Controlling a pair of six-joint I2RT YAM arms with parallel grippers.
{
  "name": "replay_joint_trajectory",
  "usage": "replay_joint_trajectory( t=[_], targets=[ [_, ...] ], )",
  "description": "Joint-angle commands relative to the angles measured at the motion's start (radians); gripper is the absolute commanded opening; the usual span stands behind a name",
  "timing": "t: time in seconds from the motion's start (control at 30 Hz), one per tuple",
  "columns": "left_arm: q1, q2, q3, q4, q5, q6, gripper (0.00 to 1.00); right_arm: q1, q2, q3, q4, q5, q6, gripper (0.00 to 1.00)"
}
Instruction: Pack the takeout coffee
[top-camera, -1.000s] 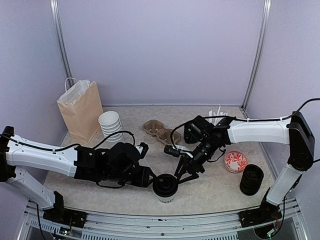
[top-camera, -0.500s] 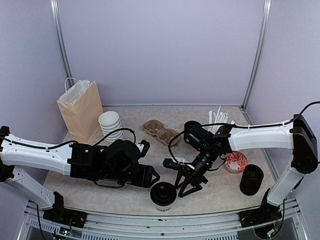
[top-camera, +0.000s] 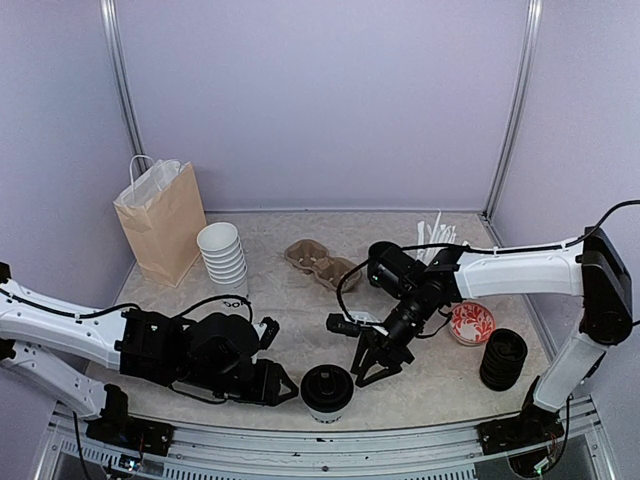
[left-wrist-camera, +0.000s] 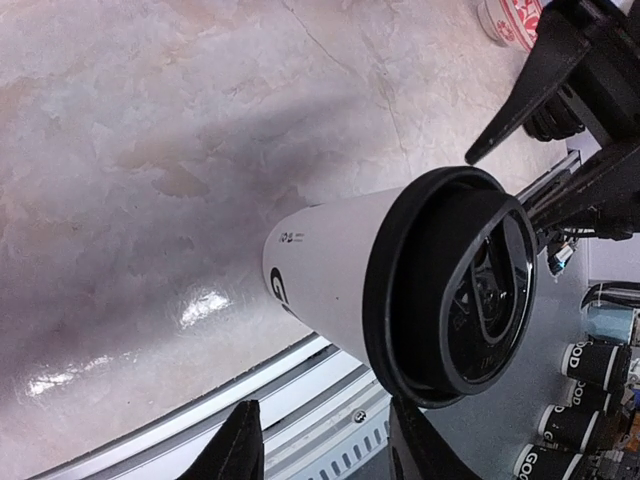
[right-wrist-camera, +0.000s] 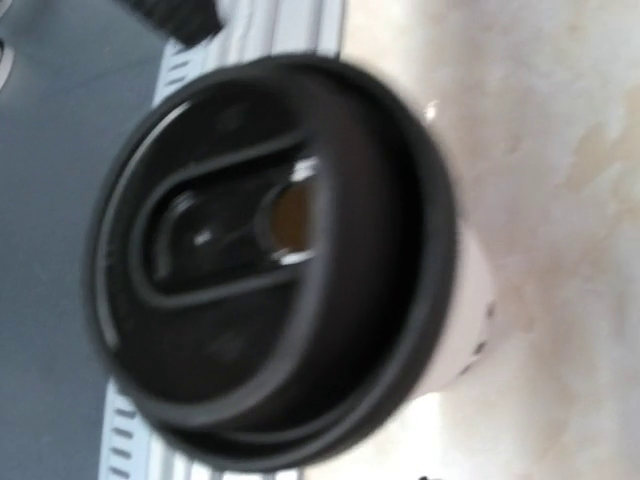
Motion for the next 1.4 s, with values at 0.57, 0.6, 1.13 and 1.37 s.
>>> replay_joint_trajectory(
  t=[0.57,0.6,1.13,1.37],
  targets=[
    [-0.007,0.077,-0.005,0.114,0.059,0.025,0.43,-0.026,0.102,0.108,0.002,-0.071,0.062,0.46],
    [-0.006,0.084,-0.006,0.117,0.060,0.028,0.43,-0.026,0.110,0.112,0.002,-0.077,0.062,0.46],
    [0.003,0.197,0.036,-0.131,-0.004,0.103,0.36,-0.020,0.151,0.050,0.039,0.074,0.084,0.43],
    [0.010,0.176,0.096,-0.161,-0.044,0.155,0.35,-0.022,0.126,0.073,0.017,0.093,0.065,0.42]
  ],
)
